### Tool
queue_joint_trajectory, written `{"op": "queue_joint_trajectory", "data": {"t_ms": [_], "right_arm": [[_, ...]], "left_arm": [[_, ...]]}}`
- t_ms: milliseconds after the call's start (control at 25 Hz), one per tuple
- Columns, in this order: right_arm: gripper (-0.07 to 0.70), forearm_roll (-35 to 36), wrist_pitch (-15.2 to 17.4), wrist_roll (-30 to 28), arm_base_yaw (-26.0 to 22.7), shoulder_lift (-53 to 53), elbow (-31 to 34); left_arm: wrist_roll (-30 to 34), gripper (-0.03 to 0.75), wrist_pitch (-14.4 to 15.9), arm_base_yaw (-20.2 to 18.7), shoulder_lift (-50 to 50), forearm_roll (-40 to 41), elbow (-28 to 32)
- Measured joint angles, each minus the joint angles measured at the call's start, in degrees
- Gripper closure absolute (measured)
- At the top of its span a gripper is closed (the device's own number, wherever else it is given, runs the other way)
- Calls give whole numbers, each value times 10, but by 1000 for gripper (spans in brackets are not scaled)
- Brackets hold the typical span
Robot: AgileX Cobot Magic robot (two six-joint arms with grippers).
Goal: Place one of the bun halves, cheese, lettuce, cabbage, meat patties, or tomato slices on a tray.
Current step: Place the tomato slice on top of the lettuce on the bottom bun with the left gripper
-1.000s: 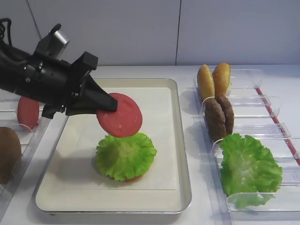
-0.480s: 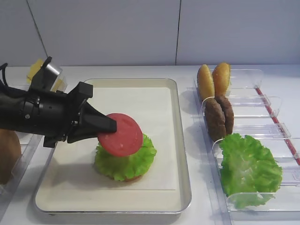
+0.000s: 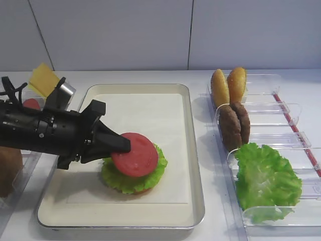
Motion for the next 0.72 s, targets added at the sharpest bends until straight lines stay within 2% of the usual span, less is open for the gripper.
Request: {"op": "queue_joint_trajectory", "data": {"t_ms": [280,480,720], "right_arm": [[184,0,0,0,0,0,0],[184,0,0,0,0,0,0],[184,0,0,0,0,0,0]], "left_arm": [[8,656,-1,0,1,-1,0],[4,656,-21,0,1,14,0],[2,656,-24,0,1,17,0]]}}
